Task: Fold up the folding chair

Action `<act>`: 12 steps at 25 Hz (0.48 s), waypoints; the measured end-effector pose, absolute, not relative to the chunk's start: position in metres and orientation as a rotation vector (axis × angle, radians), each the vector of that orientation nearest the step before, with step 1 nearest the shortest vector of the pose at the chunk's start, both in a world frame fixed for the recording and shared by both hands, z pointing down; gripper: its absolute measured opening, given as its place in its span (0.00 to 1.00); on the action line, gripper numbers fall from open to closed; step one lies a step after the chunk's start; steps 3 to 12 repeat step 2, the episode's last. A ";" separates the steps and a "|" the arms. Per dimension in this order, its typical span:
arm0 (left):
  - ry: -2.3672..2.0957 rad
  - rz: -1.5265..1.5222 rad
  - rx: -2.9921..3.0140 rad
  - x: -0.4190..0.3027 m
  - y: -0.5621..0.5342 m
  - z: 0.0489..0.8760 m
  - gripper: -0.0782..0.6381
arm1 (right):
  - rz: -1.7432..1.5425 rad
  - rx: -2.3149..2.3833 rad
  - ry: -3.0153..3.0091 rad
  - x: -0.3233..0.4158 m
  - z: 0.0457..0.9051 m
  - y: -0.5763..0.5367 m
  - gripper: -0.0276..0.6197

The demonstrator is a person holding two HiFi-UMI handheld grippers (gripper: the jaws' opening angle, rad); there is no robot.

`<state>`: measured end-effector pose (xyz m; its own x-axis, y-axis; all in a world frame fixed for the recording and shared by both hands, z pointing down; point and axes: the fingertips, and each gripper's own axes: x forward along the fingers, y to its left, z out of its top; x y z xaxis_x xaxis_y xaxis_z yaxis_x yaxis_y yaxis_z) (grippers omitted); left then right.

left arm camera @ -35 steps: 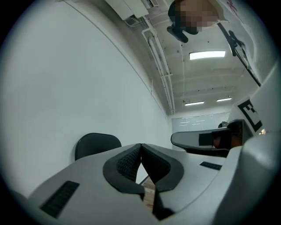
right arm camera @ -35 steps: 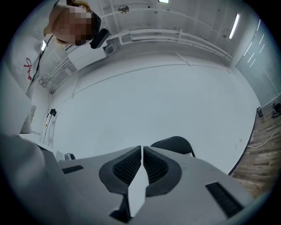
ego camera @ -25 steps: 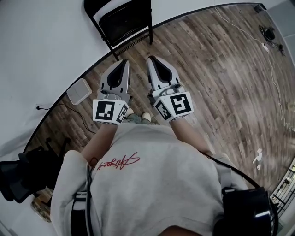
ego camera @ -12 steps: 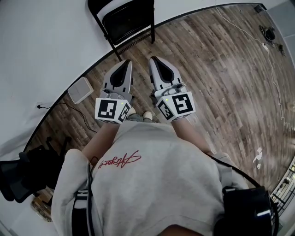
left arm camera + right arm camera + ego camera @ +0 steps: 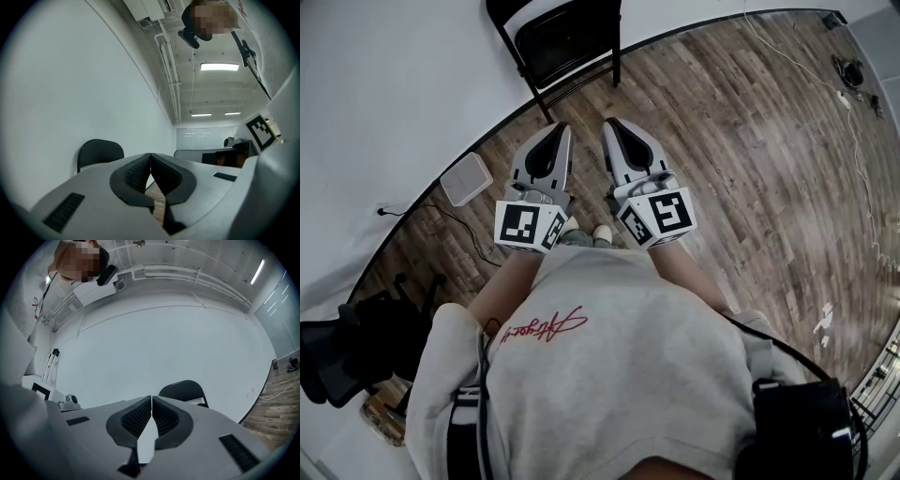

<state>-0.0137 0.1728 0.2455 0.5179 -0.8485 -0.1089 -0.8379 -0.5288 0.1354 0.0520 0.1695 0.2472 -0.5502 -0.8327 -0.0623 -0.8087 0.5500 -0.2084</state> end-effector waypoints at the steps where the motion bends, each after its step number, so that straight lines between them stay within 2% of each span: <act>1: -1.494 -0.249 2.676 -0.014 0.172 0.245 0.13 | -0.231 -1.399 2.631 0.051 0.247 0.169 0.08; 12: -1.497 -0.249 2.673 -0.015 0.171 0.245 0.13 | -0.229 -1.395 2.634 0.050 0.247 0.169 0.08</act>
